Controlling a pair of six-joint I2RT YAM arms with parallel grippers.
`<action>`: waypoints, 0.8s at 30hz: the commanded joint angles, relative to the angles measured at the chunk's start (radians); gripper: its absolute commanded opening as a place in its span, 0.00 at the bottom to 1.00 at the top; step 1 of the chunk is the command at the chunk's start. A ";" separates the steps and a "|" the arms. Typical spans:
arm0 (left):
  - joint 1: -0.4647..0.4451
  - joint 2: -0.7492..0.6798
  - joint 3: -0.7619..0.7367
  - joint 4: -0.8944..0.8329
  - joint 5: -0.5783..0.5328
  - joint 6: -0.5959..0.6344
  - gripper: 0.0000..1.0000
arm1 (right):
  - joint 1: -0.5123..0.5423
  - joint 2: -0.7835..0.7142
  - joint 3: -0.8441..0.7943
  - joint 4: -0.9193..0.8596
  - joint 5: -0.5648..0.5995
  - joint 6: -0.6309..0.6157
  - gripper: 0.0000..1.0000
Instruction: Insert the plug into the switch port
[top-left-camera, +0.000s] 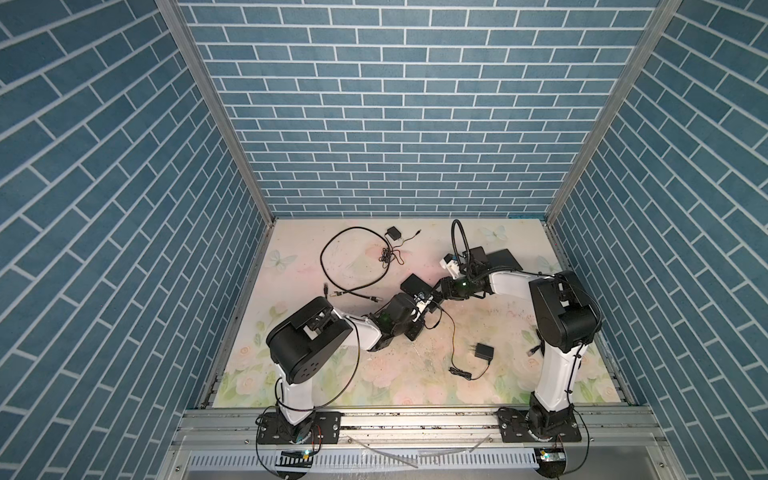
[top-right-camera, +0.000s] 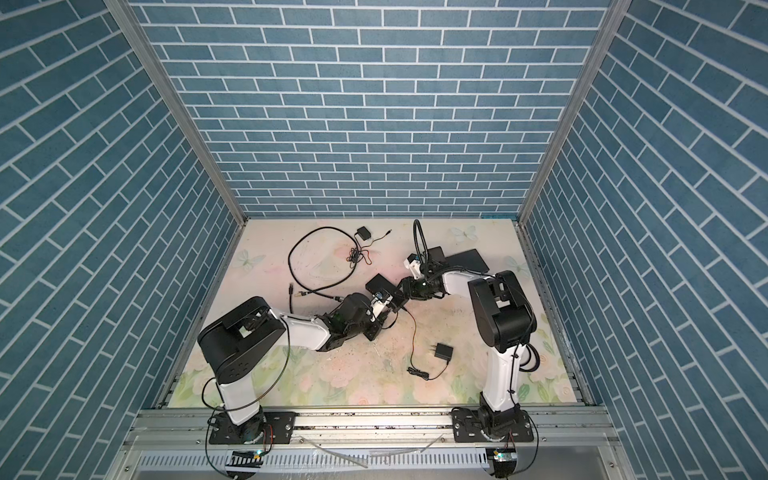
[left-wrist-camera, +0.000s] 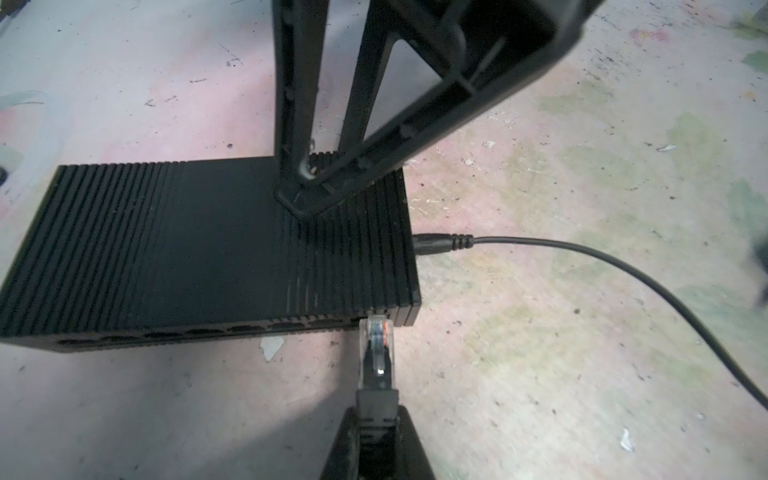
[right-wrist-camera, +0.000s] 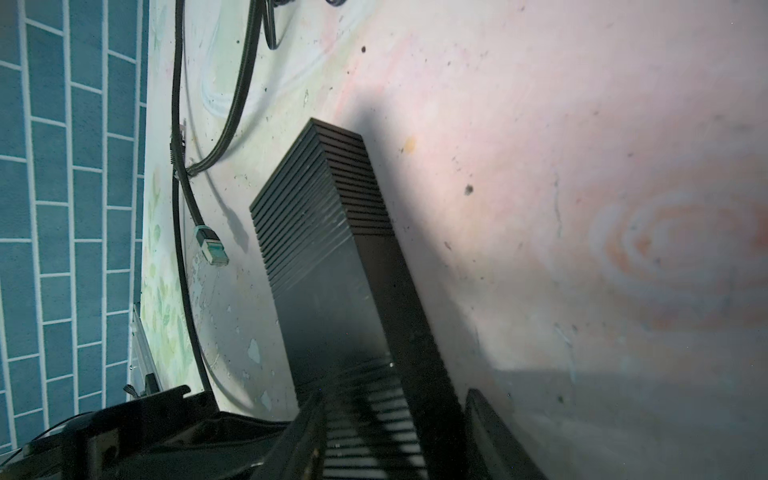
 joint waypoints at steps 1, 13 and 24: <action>-0.002 0.030 -0.001 -0.066 -0.031 -0.036 0.05 | 0.017 -0.026 -0.063 -0.027 -0.039 0.001 0.53; -0.002 0.048 0.015 -0.094 -0.111 -0.092 0.05 | 0.023 -0.023 -0.113 0.011 -0.076 0.011 0.52; -0.005 0.044 -0.011 0.041 -0.014 -0.058 0.04 | 0.041 -0.069 -0.172 0.024 -0.106 0.018 0.51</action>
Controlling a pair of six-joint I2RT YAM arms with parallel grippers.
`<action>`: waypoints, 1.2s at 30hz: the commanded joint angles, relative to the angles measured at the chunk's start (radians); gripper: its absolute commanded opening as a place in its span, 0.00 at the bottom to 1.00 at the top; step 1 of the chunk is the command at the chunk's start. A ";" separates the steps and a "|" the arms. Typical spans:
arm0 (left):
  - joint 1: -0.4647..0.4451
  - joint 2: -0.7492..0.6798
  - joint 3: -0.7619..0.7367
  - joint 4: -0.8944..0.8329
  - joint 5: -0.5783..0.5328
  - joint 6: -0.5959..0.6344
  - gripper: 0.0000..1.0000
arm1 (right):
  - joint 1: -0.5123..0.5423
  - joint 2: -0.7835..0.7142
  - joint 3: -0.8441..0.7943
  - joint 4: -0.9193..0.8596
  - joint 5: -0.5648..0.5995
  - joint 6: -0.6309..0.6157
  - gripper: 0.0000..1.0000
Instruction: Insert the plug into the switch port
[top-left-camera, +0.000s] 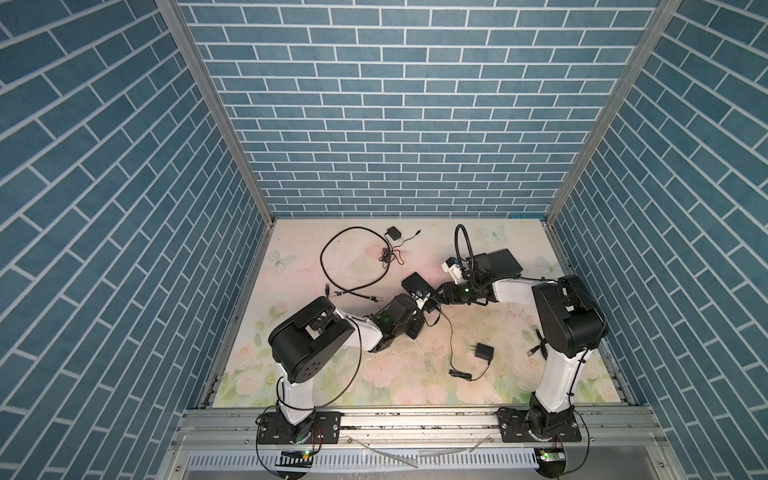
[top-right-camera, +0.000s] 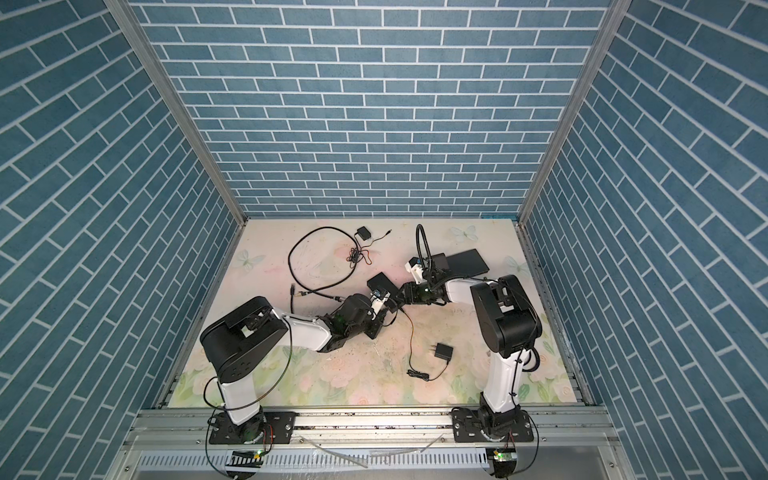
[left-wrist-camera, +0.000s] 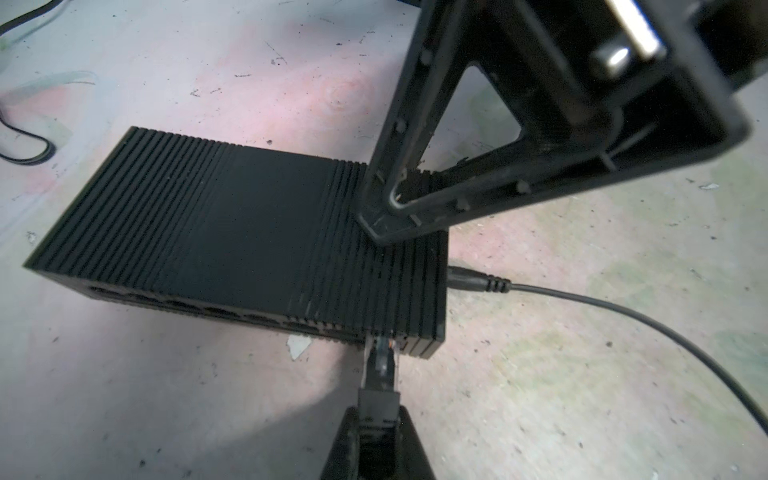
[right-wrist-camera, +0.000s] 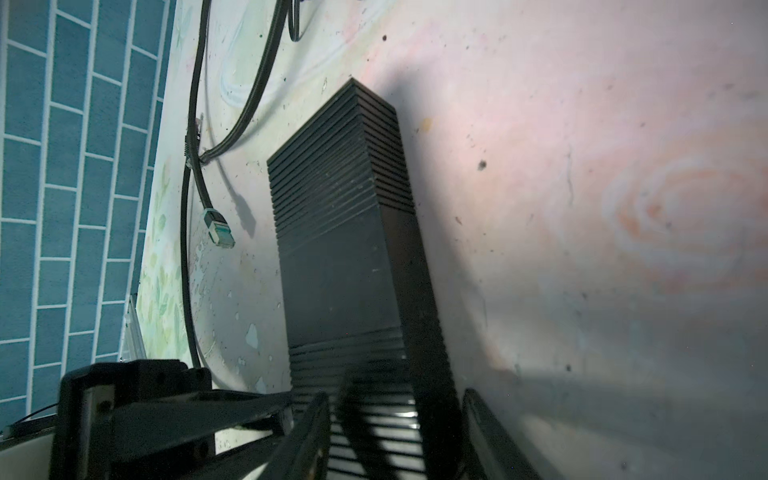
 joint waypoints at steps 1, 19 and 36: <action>0.002 0.032 -0.002 -0.003 0.064 0.030 0.04 | 0.044 -0.017 -0.054 -0.104 -0.105 0.013 0.51; 0.002 0.097 0.070 0.049 0.178 0.113 0.00 | 0.239 -0.062 -0.159 -0.076 -0.265 0.062 0.39; 0.002 0.019 -0.045 0.028 0.284 0.115 0.00 | 0.157 -0.172 -0.199 -0.075 -0.147 0.127 0.50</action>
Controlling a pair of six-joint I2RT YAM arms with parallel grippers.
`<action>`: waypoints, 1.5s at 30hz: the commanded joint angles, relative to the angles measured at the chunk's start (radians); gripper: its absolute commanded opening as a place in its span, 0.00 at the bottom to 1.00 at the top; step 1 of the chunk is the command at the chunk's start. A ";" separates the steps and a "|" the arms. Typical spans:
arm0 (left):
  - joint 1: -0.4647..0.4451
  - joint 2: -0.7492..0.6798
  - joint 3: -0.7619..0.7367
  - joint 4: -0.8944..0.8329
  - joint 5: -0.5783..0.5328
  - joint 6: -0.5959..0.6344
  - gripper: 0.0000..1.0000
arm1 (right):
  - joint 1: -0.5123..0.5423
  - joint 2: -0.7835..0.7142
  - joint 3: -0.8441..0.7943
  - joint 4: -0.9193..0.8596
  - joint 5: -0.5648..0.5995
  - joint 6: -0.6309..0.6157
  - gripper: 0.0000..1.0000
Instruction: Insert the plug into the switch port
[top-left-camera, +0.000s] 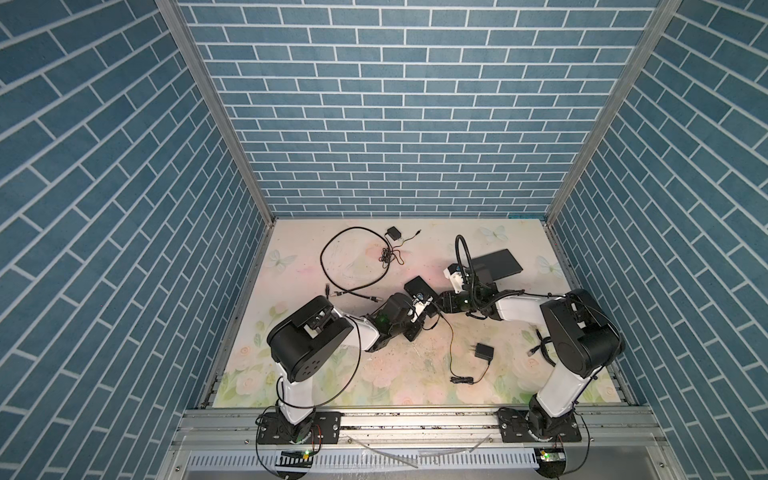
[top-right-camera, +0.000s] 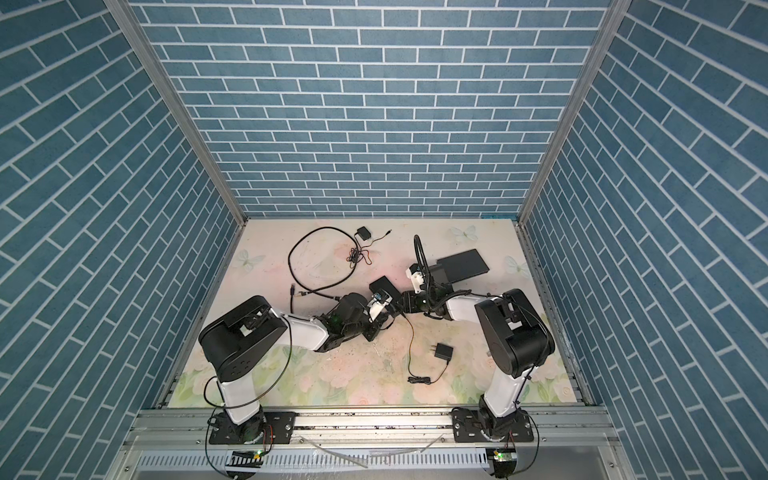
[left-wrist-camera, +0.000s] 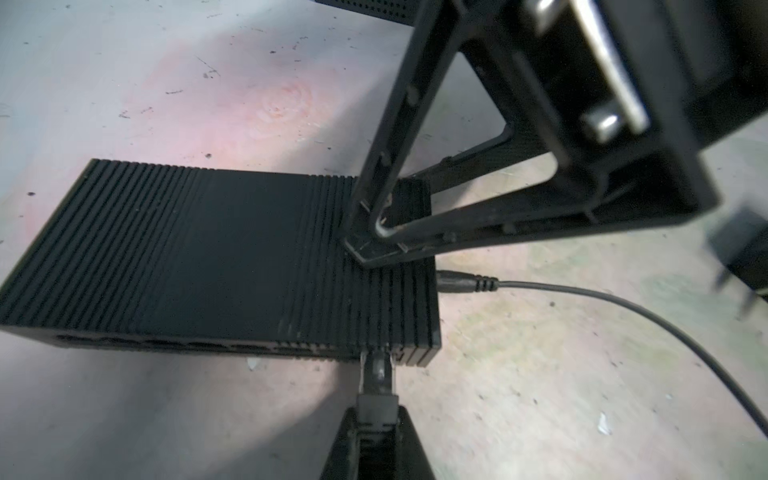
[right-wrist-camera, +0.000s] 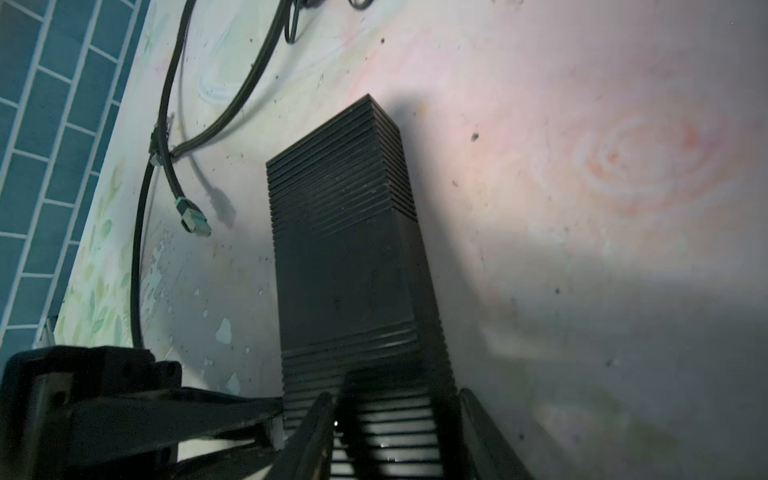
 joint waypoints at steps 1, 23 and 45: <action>-0.022 0.023 -0.010 -0.021 0.127 0.011 0.00 | 0.046 -0.031 -0.010 -0.213 -0.318 0.078 0.51; -0.054 0.059 0.011 -0.105 0.140 0.041 0.00 | -0.016 -0.063 -0.084 -0.238 -0.322 0.021 0.48; -0.049 0.091 0.013 -0.036 0.018 -0.011 0.08 | 0.086 -0.142 -0.272 -0.050 -0.293 0.220 0.47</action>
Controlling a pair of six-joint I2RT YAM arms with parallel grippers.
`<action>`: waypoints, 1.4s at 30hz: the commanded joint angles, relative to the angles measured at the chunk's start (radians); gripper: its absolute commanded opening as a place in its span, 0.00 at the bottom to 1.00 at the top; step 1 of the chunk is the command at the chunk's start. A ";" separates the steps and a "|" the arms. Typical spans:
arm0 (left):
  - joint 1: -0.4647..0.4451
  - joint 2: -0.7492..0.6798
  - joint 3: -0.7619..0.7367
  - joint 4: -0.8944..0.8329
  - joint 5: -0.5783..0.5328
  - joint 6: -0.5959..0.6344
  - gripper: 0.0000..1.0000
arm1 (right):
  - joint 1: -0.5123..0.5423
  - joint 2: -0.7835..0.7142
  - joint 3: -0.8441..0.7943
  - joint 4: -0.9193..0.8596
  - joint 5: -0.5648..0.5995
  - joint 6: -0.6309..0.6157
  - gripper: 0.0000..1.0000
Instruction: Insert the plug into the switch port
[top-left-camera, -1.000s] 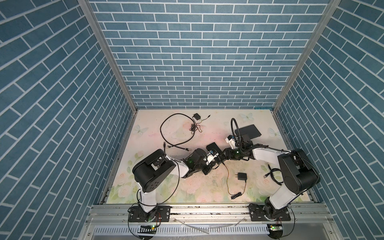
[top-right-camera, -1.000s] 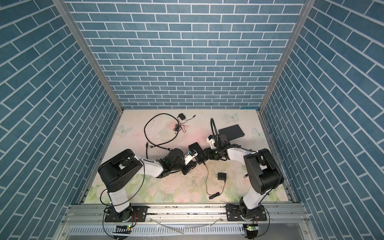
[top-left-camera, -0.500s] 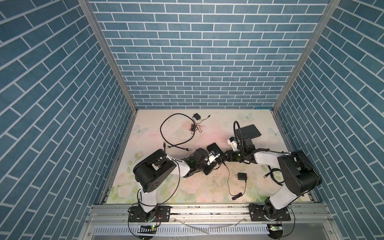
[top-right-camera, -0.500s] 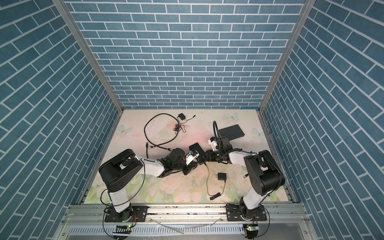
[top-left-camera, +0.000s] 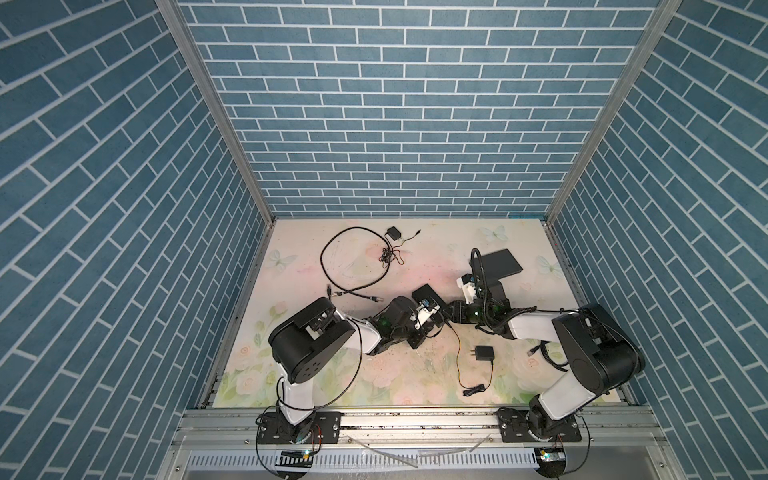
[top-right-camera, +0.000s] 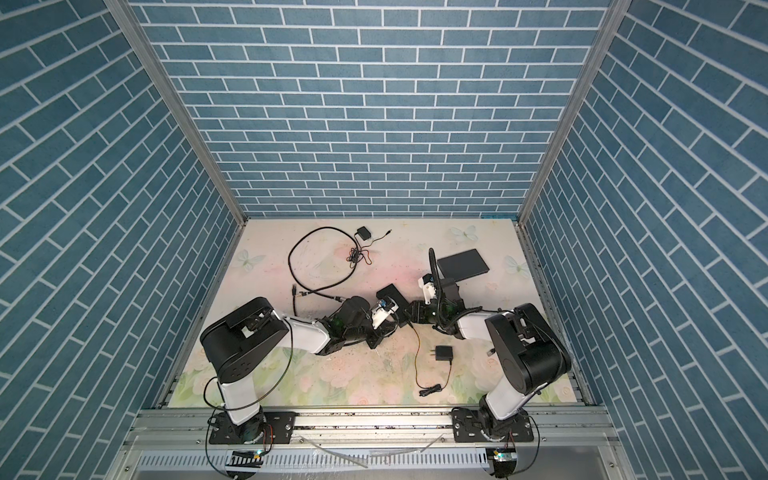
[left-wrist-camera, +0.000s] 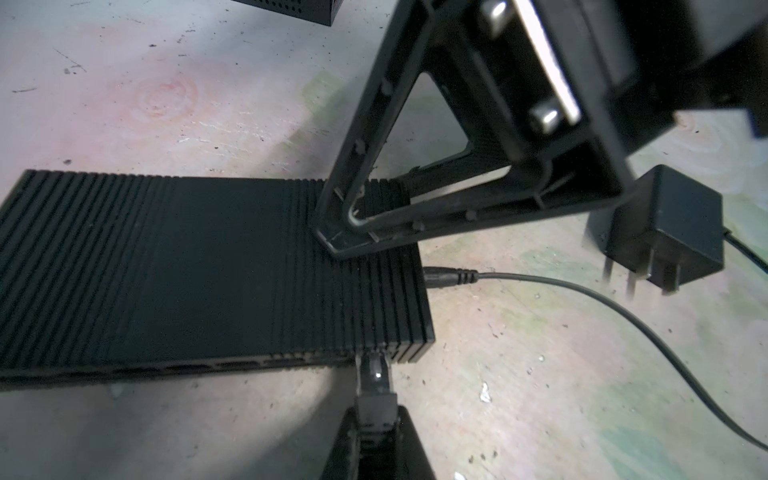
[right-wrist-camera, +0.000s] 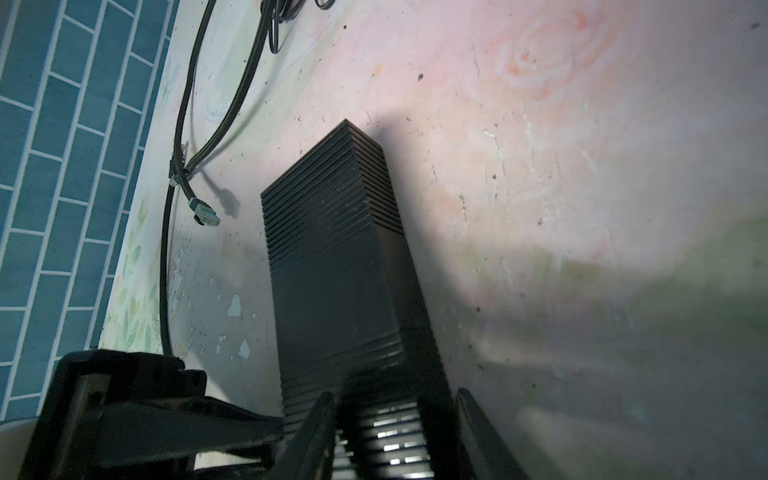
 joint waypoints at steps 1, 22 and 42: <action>-0.018 0.067 0.002 -0.059 -0.096 -0.014 0.13 | 0.093 -0.034 -0.027 -0.271 -0.267 0.068 0.49; 0.036 -0.313 0.049 -0.479 -0.351 -0.056 0.60 | -0.012 -0.099 0.243 -0.553 0.190 -0.079 0.57; 0.510 -0.132 0.598 -1.284 -0.136 0.859 0.47 | -0.012 -0.107 0.237 -0.516 0.143 -0.117 0.58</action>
